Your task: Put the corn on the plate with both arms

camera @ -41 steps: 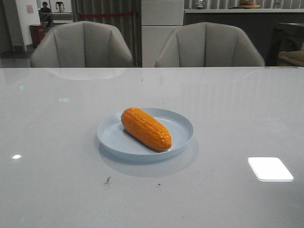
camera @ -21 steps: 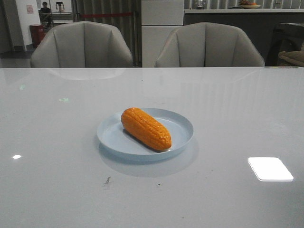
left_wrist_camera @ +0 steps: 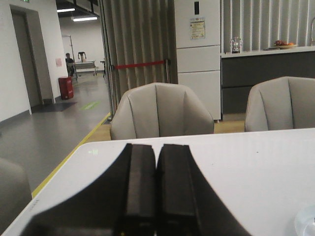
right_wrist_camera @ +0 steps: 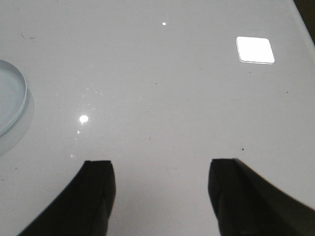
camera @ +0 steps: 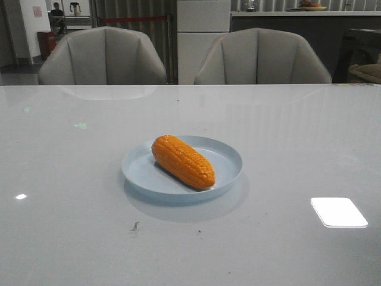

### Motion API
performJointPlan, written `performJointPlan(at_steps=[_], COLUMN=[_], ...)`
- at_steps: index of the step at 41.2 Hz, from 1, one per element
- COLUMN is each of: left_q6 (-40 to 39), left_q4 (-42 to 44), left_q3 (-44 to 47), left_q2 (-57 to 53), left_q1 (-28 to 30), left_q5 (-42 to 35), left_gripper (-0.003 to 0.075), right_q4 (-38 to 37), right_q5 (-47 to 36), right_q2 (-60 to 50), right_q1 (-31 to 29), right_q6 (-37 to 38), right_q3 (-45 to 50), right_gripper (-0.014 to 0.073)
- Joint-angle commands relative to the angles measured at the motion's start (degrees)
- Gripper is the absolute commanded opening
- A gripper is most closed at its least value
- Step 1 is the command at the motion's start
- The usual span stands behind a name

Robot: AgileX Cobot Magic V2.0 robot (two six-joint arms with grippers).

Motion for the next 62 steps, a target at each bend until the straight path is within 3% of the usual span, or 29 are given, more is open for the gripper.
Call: performJointPlan(at_steps=[1, 20, 28, 62], left_q6=[-0.5, -0.5, -0.5, -0.5], left_q4=[0.0, 0.0, 0.0, 0.0], left_q3=[1.0, 13.9, 13.8, 13.8], left_q2=[-2.2, -1.8, -1.8, -1.8], left_q1=[0.1, 0.1, 0.1, 0.1], left_q5=[-6.0, -6.9, 1.6, 1.8], left_gripper=[0.0089, 0.0089, 0.0089, 0.0089], right_q4=[-0.1, -0.1, -0.1, -1.2], right_q5=[-4.6, -4.5, -4.5, -4.3], right_q2=[0.0, -0.1, -0.1, -3.9], right_q1=[0.1, 0.0, 0.0, 0.4], right_q6=[-0.2, -0.2, -0.2, -0.2], right_q3=[-1.7, -1.7, -1.7, -1.4], right_gripper=[0.052, 0.052, 0.052, 0.0514])
